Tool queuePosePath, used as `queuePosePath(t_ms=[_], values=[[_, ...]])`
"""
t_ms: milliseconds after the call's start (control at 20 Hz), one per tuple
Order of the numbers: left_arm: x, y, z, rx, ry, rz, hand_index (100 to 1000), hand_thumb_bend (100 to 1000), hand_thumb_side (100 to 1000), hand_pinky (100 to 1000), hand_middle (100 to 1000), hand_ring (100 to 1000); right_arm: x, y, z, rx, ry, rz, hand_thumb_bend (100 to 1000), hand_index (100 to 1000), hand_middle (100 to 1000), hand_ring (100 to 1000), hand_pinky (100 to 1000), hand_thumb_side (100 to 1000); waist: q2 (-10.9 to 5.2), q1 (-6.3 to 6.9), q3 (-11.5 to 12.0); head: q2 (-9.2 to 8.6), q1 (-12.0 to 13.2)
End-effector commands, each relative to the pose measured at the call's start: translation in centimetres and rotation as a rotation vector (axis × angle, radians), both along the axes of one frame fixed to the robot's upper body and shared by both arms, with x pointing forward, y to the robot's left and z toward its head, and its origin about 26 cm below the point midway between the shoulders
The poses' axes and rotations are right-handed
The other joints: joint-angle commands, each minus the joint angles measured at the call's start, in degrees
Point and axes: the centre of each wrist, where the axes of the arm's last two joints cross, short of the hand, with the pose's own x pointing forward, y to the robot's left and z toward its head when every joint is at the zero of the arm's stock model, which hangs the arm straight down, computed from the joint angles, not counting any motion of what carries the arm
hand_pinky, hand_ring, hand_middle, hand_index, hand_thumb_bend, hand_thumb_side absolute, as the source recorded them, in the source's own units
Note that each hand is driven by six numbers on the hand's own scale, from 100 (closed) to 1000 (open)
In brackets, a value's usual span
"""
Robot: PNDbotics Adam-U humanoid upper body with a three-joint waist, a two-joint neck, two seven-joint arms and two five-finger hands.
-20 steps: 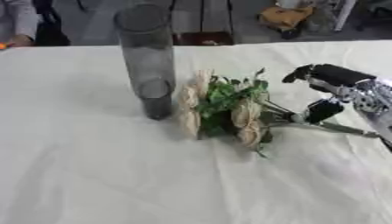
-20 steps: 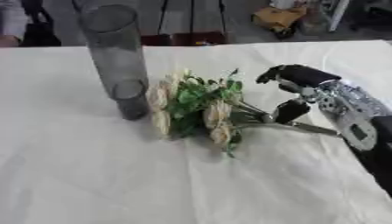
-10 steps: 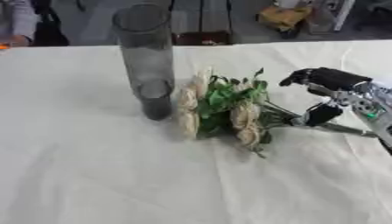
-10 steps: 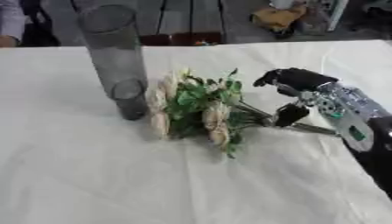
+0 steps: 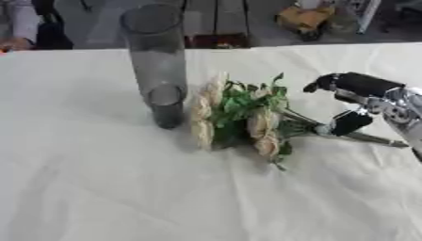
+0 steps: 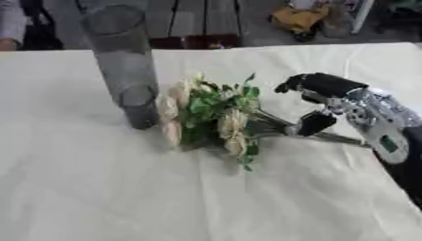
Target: Arrange flowers into the vase.
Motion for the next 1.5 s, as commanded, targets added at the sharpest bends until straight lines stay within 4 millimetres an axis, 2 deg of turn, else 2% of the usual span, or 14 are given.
queuePosePath(t_ms=[50, 550, 1500], values=[[-0.2, 0.1, 0.8, 0.011, -0.025, -0.001, 959, 100, 1000, 721, 951, 889, -0.5, -0.7, 1.7, -0.011, -0.030, -0.012, 447, 916, 811, 932, 799, 437, -0.75, -0.04, -0.03, -0.63, 0.06], [-0.2, 0.0, 0.8, 0.007, -0.025, -0.004, 959, 100, 1000, 721, 951, 889, -0.3, -0.6, 0.6, -0.002, 0.022, -0.007, 471, 917, 811, 935, 798, 418, -0.44, 0.02, 0.13, -0.63, -0.11], [-0.1, -0.1, 0.8, 0.002, -0.023, -0.017, 959, 100, 1000, 721, 951, 889, 1.4, 0.5, -2.2, -0.041, 0.034, -0.004, 431, 892, 789, 910, 786, 381, -0.02, 0.22, 0.75, -0.99, -0.76]])
